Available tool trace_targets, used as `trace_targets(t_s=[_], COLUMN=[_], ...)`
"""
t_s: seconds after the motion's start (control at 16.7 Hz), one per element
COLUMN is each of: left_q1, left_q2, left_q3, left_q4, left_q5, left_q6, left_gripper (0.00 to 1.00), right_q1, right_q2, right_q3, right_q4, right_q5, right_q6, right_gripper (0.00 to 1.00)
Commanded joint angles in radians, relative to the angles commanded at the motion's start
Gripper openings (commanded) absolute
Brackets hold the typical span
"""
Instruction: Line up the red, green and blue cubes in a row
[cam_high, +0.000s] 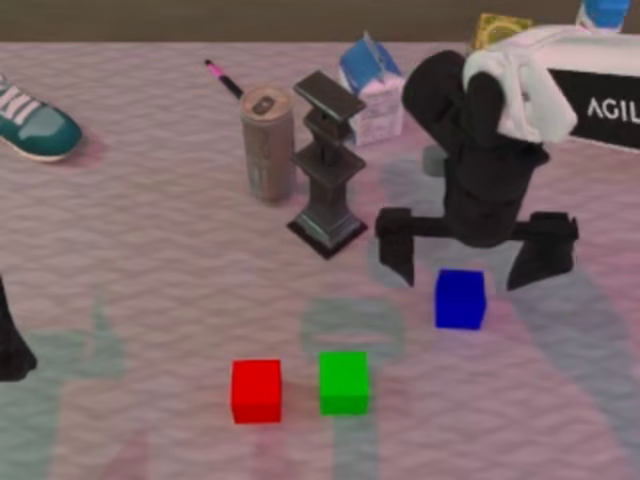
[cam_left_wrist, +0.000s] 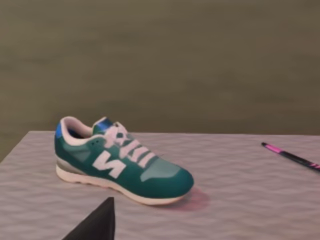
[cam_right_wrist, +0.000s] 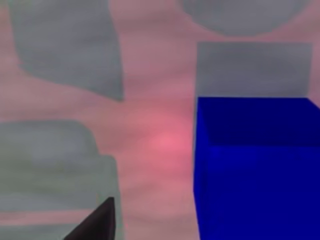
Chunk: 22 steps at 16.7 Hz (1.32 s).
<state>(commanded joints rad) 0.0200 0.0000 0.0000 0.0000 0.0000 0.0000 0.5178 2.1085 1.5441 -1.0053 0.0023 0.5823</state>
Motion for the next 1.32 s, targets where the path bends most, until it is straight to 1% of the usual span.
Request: trace_targets(t_s=[0.24,0.54,1.32], left_q1=[0.0,0.0,0.0], left_q2=[0.0,0.0,0.0], left_q3=[0.0,0.0,0.0], left_q4=[0.0,0.0,0.0], left_q5=[0.0,0.0,0.0], left_q6=[0.0,0.0,0.0], left_gripper=[1.0,1.0,1.0], right_q1=[0.003,0.003,0.003], right_q2=[0.056,0.065,0.065], right_q3=[-0.085,-0.095,-0.095], right_q4=[0.144,0.159,0.159], right_q5=[0.0,0.001,0.001], right_q6=[0.004,0.004,0.004], right_gripper=[1.0,1.0,0.02])
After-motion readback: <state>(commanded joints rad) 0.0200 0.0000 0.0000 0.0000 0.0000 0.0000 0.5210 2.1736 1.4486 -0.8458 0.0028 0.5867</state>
